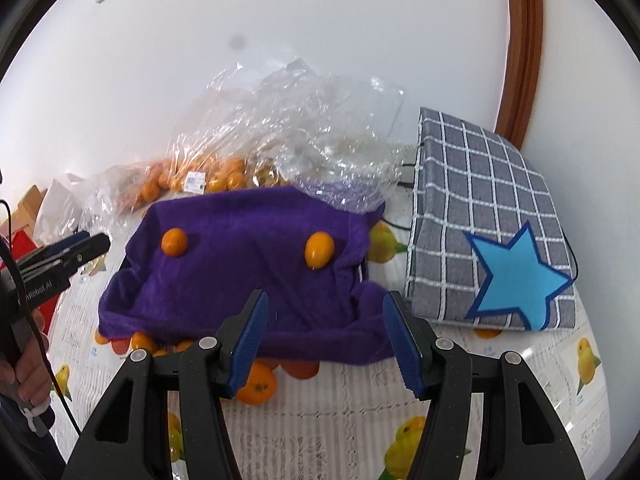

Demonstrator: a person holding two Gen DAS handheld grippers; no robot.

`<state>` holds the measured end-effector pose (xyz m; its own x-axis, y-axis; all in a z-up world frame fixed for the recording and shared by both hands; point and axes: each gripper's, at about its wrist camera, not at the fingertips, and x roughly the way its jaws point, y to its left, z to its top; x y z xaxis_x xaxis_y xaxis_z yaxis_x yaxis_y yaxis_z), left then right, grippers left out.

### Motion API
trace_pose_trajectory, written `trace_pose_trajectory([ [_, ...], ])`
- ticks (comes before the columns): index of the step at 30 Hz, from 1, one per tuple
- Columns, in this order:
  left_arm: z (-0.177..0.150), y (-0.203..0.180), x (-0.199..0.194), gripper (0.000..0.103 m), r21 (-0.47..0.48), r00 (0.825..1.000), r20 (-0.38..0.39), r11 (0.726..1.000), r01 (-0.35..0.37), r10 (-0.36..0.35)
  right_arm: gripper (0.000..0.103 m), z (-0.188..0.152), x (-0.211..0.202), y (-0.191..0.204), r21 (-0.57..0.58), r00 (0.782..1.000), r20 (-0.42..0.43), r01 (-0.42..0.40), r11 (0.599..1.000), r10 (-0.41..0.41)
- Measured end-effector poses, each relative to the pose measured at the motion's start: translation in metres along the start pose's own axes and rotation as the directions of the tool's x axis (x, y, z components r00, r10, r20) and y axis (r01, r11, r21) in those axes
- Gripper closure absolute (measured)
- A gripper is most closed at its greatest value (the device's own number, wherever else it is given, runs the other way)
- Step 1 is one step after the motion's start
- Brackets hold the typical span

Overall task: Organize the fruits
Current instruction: 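Pull both open tools back from the purple towel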

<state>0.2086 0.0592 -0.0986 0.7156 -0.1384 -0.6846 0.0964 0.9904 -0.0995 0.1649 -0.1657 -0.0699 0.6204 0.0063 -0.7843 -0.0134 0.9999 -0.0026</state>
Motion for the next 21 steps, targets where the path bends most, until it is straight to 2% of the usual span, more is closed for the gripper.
trace_pose_trajectory([
  [12, -0.068, 0.03, 0.017, 0.049, -0.068, 0.996, -0.09, 0.998, -0.004, -0.002, 0.043, -0.045, 0.025, 0.022, -0.057, 0.999, -0.037, -0.015, 0.998, 0.013],
  [16, -0.08, 0.036, 0.023, 0.049, -0.082, 0.992, -0.123, 0.997, -0.007, -0.003, 0.044, -0.057, 0.033, 0.027, -0.067, 0.998, -0.051, -0.032, 0.997, 0.029],
  [21, -0.087, 0.039, 0.018, 0.049, -0.07, 0.993, -0.118, 0.998, -0.004, -0.004, 0.045, -0.065, 0.039, 0.034, -0.084, 0.997, -0.062, -0.057, 0.995, 0.052],
])
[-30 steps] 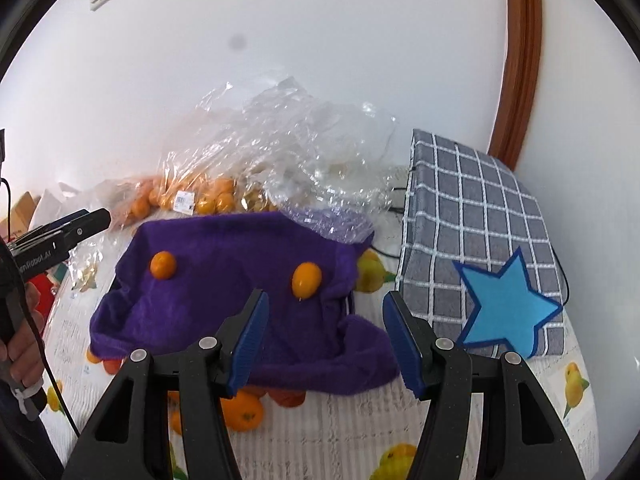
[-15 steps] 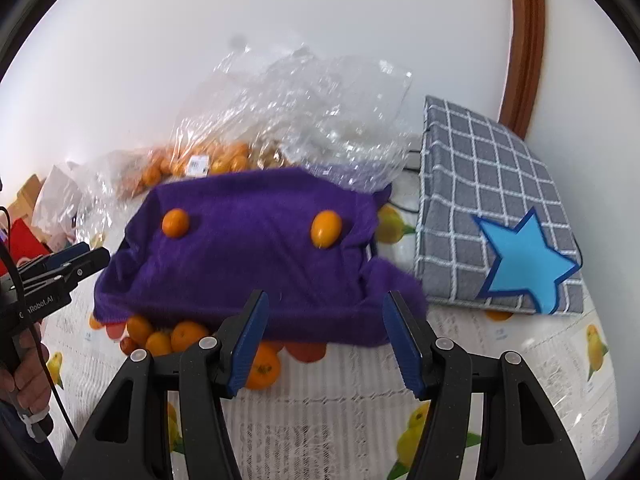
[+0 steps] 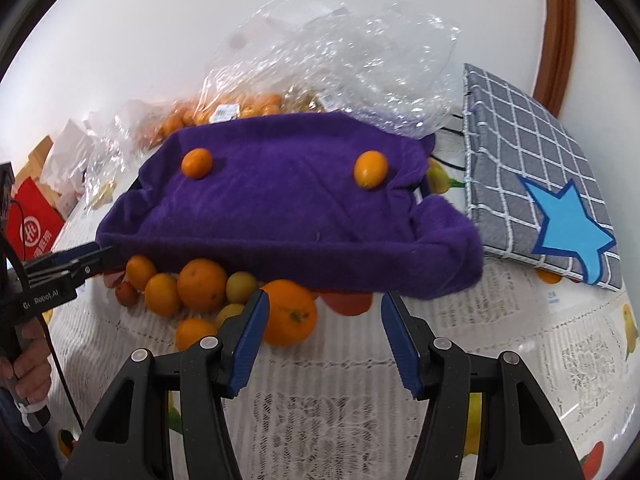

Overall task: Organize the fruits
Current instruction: 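Pull both open tools back from the purple towel, then lower the right tool to a large orange while the left tool approaches the red apple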

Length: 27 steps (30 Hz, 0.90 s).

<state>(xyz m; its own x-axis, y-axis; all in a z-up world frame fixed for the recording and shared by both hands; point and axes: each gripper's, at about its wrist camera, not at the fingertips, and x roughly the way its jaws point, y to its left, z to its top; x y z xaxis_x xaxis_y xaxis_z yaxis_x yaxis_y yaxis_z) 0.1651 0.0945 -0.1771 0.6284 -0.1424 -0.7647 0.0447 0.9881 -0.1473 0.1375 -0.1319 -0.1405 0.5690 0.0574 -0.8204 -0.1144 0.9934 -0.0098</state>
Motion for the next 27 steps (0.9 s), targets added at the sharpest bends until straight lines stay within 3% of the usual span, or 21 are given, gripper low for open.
trace_pose_trajectory([
  [9, -0.003, 0.006, 0.005, 0.049, 0.003, 0.998, -0.022, 0.998, -0.055, 0.055, 0.045, -0.003, 0.01, 0.001, 0.013, 0.999, -0.017, -0.035, 0.999, 0.036],
  [18, -0.002, 0.011, 0.01, 0.049, -0.008, 0.997, -0.045, 0.998, -0.058, 0.058, 0.045, -0.006, 0.016, 0.005, 0.016, 0.995, -0.042, -0.091, 0.996, 0.092],
  [25, -0.001, 0.02, 0.012, 0.049, -0.047, 0.997, -0.062, 0.998, -0.041, 0.038, 0.063, -0.011, 0.019, 0.012, -0.008, 0.993, -0.048, -0.112, 0.994, 0.112],
  [27, -0.001, 0.021, 0.012, 0.049, -0.053, 0.998, -0.061, 0.998, -0.038, 0.034, 0.063, -0.011, 0.019, 0.015, -0.02, 0.994, -0.042, -0.104, 0.994, 0.103],
])
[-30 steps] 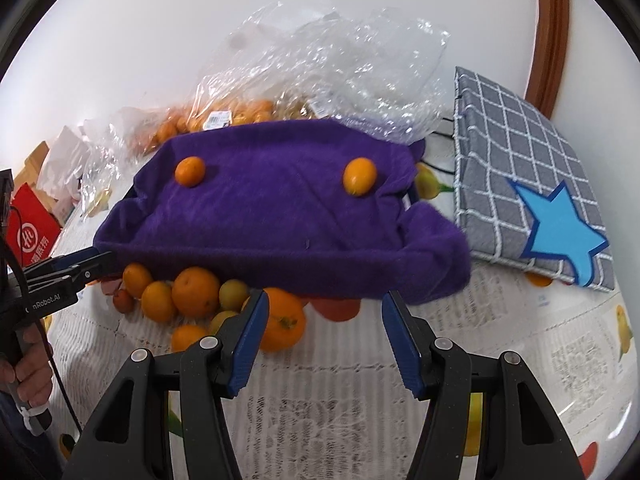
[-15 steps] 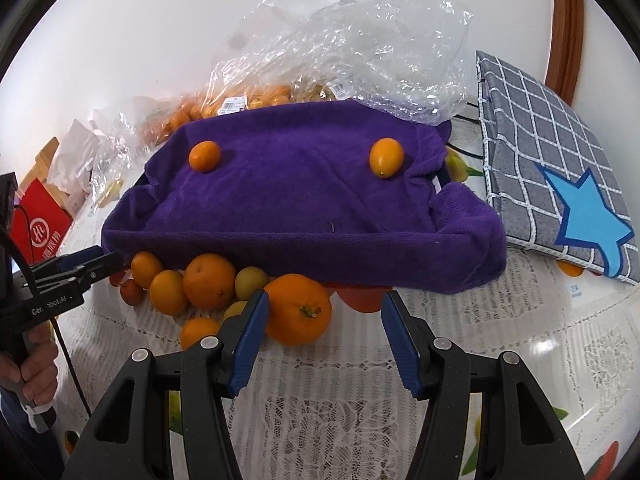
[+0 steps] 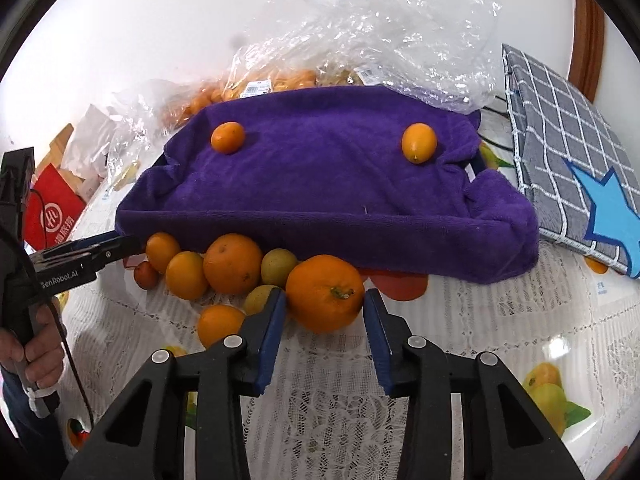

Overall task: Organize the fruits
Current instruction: 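Lower the right tool to a large orange while the left tool approaches the red apple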

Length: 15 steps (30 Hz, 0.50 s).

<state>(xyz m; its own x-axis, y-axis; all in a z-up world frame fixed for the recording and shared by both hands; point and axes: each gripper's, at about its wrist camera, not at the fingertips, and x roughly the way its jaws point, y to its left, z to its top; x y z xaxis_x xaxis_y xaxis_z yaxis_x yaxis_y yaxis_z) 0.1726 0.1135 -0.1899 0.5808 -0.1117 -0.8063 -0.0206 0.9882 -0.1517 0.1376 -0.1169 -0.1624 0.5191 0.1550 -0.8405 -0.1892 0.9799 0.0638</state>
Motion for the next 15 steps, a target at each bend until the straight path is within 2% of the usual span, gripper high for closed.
trace_pose_trajectory([
  [15, 0.0019, 0.0022, -0.0004, 0.049, -0.014, 1.0, -0.007, 1.0, 0.015, -0.015, 0.065, -0.0025, -0.0057, -0.0035, -0.007, 1.0, 0.02, 0.01, 1.0, -0.009],
])
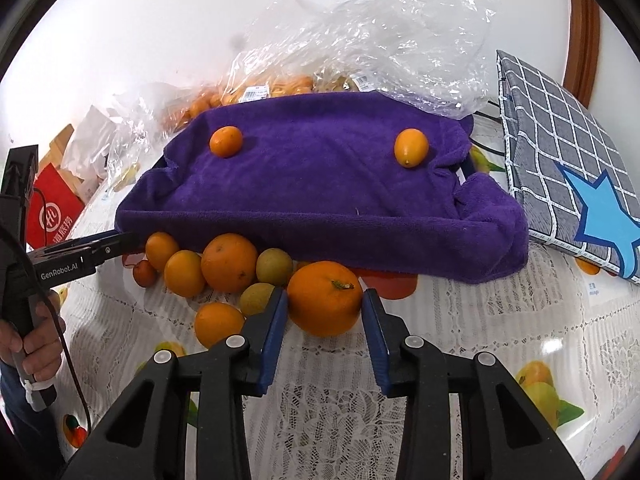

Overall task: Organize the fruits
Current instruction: 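Lower the right tool to a large orange while the left tool approaches the red apple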

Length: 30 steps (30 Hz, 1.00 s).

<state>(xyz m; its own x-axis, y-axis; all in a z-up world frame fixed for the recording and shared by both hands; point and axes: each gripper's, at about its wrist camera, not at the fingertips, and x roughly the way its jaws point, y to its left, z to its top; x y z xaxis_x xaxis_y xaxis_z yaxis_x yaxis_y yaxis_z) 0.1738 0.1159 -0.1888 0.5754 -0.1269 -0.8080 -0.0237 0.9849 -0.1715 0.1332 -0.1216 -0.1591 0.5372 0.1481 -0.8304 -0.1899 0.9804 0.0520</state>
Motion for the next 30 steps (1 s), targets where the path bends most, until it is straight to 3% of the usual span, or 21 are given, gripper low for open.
trace_pose_trajectory([
  [22, -0.004, 0.008, -0.002, 0.049, -0.034, 0.999, 0.001, 0.998, 0.046, -0.046, 0.062, -0.001, 0.002, 0.01, -0.062, 0.999, 0.006, 0.036, 0.997, -0.035],
  [30, -0.014, 0.005, -0.009, 0.049, -0.048, 0.996, 0.0, 0.995, 0.092, -0.093, 0.062, -0.004, -0.004, 0.005, -0.067, 1.0, 0.02, 0.007, 0.998, -0.006],
])
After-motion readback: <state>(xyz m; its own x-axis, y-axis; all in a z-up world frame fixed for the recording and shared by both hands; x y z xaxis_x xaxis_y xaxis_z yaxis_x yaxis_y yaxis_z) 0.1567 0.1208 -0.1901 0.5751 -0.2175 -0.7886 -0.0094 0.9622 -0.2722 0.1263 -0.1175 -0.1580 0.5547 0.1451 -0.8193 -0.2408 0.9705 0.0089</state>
